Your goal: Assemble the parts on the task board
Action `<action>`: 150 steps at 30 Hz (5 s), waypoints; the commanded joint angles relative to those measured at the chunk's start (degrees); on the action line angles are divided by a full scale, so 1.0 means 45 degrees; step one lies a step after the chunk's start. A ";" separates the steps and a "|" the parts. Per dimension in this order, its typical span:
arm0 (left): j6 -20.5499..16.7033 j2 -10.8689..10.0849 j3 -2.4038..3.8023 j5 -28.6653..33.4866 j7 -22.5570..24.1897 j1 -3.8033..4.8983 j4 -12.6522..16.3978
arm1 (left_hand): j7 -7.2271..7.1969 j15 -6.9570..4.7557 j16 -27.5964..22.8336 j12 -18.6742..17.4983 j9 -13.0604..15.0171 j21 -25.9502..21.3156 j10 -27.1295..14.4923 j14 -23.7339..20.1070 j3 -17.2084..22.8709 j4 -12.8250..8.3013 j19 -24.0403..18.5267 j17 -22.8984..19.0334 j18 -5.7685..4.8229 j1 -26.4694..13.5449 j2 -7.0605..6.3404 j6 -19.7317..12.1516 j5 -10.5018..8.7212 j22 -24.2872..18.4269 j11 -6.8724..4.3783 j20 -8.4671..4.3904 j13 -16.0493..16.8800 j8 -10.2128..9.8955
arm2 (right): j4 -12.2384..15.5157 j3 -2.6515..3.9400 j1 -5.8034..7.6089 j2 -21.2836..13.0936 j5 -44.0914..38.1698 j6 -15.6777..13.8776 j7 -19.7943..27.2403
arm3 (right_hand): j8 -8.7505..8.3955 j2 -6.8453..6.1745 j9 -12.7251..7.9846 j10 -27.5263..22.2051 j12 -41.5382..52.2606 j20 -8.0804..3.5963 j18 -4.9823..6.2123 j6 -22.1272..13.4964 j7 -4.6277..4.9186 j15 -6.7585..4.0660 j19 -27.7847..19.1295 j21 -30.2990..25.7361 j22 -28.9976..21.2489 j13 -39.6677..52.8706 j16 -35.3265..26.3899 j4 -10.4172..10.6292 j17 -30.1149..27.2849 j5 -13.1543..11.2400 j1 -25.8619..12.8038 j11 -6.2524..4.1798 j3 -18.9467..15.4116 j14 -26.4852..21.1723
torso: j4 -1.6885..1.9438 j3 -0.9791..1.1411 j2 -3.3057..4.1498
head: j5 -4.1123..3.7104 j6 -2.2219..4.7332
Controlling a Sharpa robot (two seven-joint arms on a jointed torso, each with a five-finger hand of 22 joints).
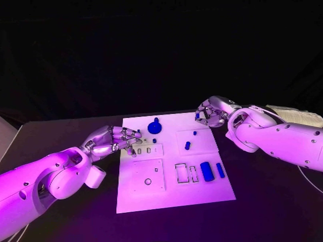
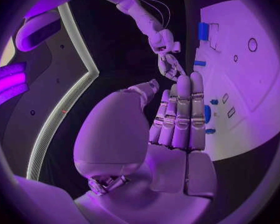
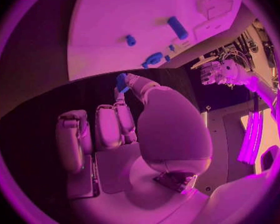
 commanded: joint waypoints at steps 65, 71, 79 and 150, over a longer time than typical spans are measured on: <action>-0.0055 -0.0122 0.0041 0.0400 0.0041 -0.0004 -0.0114 | -0.0014 0.0016 -0.0082 -0.0052 0.0041 0.0123 -0.0036 0.0143 0.0055 -0.0062 -0.0068 0.0015 0.0057 -0.0131 0.0048 -0.0085 -0.0016 0.0024 -0.0003 -0.0025 -0.0009 -0.0067 | 0.1473 -0.0291 -0.1571 0.3695 -0.2953 0.0247 -0.4115 | -0.0034 0.0086 0.0087 0.0032 -0.0024 -0.0035 -0.0086 -0.0382 0.0180 0.0013 0.1332 0.0056 0.3346 -0.0031 -0.0039 -0.0083 0.0050 0.0161 -0.0208 0.0185 0.0077 0.0058 | -0.0116 -0.0167 -0.0211 | 0.0977 -0.0804; -0.0031 -0.0104 0.0042 0.0400 0.0025 -0.0004 -0.0109 | -0.0014 0.0016 -0.0082 -0.0052 0.0041 0.0123 -0.0036 0.0143 0.0055 -0.0062 -0.0068 0.0015 0.0057 -0.0131 0.0048 -0.0085 -0.0016 0.0024 -0.0003 -0.0025 -0.0009 -0.0067 | 0.1339 -0.0292 -0.1596 0.3819 -0.2988 0.0287 -0.4075 | -0.0040 0.0073 0.0085 0.0025 -0.0028 -0.0029 -0.0086 -0.0406 0.0189 0.0020 0.1332 0.0056 0.3346 -0.0038 -0.0037 -0.0088 0.0055 0.0161 -0.0220 0.0193 0.0076 0.0059 | -0.0119 -0.0177 -0.0226 | 0.0962 -0.0842; -0.0012 -0.0095 0.0043 0.0400 0.0017 -0.0004 -0.0109 | -0.0014 0.0016 -0.0082 -0.0052 0.0041 0.0123 -0.0036 0.0143 0.0055 -0.0062 -0.0068 0.0015 0.0057 -0.0131 0.0048 -0.0085 -0.0016 0.0024 -0.0003 -0.0025 -0.0009 -0.0067 | 0.1242 -0.0295 -0.1674 0.3920 -0.2999 0.0441 -0.4112 | -0.0044 0.0061 0.0084 0.0032 -0.0023 -0.0024 -0.0086 -0.0427 0.0197 0.0027 0.1332 0.0056 0.3346 -0.0029 -0.0037 -0.0091 0.0056 0.0159 -0.0235 0.0201 0.0075 0.0060 | -0.0130 -0.0161 -0.0229 | 0.0980 -0.0935; -0.1154 0.0186 0.0044 -0.0384 -0.1076 0.0000 -0.0397 | -0.0336 -0.0330 0.1318 0.2897 0.0747 0.0617 0.0861 0.0845 -0.1012 0.0135 0.0480 0.1000 0.0062 -0.0999 -0.0128 -0.0077 -0.0011 0.0203 -0.0431 -0.0278 0.2080 0.0742 | 0.2835 -0.0174 -0.1303 0.1938 -0.1119 -0.1842 -0.0851 | -0.1014 -0.0601 -0.0338 -0.0461 -0.0276 0.0321 -0.0086 -0.1933 0.0649 0.0396 0.1332 0.0056 0.3346 -0.0355 0.0054 0.0148 0.0409 -0.0494 -0.0750 0.0631 -0.0921 0.0077 | -0.0234 -0.0092 -0.0333 | 0.1019 -0.0908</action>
